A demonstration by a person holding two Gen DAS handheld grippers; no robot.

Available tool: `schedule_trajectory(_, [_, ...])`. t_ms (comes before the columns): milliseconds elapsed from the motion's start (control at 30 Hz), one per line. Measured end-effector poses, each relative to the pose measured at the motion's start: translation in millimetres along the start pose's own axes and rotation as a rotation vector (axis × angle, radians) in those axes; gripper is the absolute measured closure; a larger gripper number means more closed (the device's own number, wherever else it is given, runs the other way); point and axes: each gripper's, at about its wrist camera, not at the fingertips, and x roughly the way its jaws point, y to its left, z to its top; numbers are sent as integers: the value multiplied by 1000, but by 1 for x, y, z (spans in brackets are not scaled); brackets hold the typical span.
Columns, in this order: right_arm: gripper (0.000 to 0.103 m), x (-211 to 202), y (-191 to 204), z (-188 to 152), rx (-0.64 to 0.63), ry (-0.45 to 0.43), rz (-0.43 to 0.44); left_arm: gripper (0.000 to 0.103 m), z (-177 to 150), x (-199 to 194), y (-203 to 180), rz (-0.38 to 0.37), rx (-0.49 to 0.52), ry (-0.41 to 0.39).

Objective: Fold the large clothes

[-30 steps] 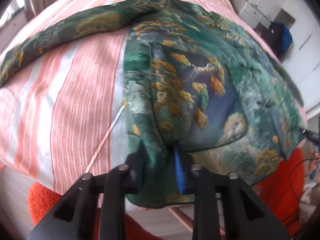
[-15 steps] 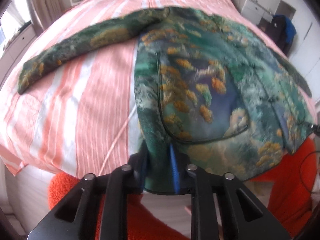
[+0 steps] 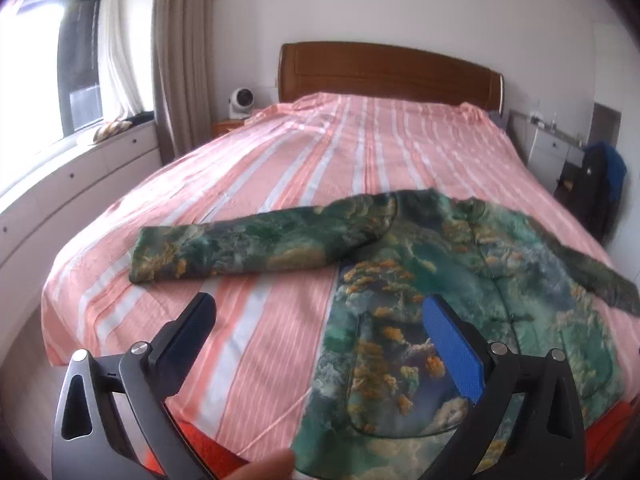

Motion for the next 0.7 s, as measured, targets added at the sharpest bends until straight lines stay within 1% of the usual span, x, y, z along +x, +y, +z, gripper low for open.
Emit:
schedule_trajectory(67, [13,-2,15,-6,-14,-24,38,0,-4,9,-17,26,62,52])
schedule_trajectory(100, [13,-1,26,-11,-24,-23,71,0,-9,10,-23,24,88,76])
schedule_trajectory(200, [13,6,47,-21,-47,-6,154,0,-25,2,-37,-11,148,125])
schedule_trajectory(300, [13,6,55,-27,-68,-10,199,0,-35,3,-52,-21,203,153])
schedule_trajectory(433, [13,3,58,-26,-68,-38,188,0,-36,1,-61,-20,216,143])
schedule_trajectory(500, [11,0,57,-25,-75,-56,156,0,-33,0,-64,-10,231,126])
schedule_trajectory(567, [11,-1,56,-24,-81,-61,157,0,-30,0,-66,8,248,119])
schedule_trajectory(600, [11,-2,55,-25,-82,-62,166,0,-29,1,-66,7,247,123])
schedule_trajectory(700, [11,-2,54,-26,-90,-57,176,0,-28,2,-65,-25,216,150])
